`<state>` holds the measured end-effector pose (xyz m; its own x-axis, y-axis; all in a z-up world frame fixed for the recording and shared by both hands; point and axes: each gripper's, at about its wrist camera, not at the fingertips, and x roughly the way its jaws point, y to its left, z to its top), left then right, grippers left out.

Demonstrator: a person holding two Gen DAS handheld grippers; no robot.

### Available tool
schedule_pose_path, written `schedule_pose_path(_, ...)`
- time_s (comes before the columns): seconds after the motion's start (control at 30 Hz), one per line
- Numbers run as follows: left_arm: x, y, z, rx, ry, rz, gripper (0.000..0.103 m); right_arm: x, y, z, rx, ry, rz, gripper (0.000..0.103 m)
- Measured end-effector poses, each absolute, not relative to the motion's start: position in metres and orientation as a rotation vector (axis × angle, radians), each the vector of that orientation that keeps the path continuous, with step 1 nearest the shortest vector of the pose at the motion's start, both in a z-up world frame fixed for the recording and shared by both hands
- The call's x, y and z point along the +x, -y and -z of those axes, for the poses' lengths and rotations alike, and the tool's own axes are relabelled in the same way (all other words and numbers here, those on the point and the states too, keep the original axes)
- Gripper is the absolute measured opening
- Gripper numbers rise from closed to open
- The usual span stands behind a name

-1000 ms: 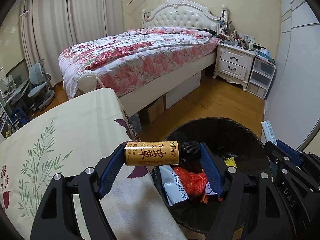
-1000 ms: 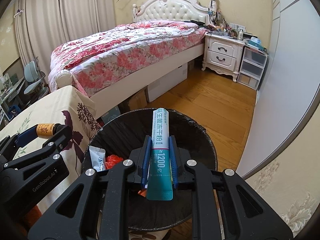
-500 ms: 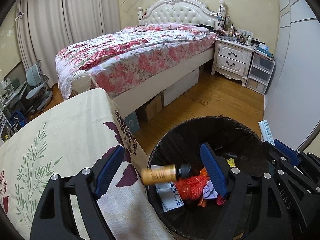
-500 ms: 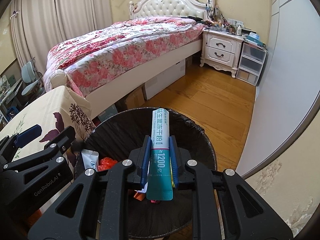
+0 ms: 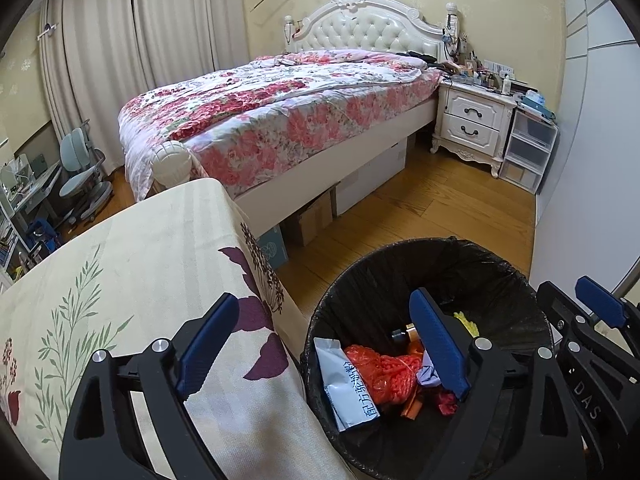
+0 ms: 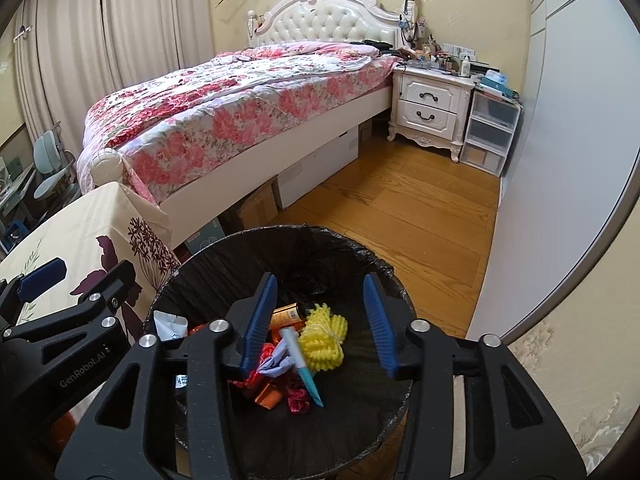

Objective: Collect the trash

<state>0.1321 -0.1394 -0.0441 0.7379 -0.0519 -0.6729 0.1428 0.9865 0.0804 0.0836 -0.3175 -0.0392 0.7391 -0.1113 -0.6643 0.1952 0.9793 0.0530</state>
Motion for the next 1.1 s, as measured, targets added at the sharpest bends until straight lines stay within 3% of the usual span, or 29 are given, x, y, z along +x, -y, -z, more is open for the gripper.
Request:
schedule_pose_path(0.4,0.126,0.128,0.038,0.1,-0.717,0.083,0.09,0.074,0.317,0.034,0.085,-0.684,0.236,0.086)
schedule_pose_path(0.57,0.117,0.119,0.036,0.088,-0.715,0.085,0.09,0.066,0.313,0.031,0.082,-0.681,0.243,0.091)
schedule_pose_path(1.1,0.056,0.074,0.016,0.044,-0.661,0.066,0.09,0.01,0.284,0.022,0.084,-0.676,0.207,0.092)
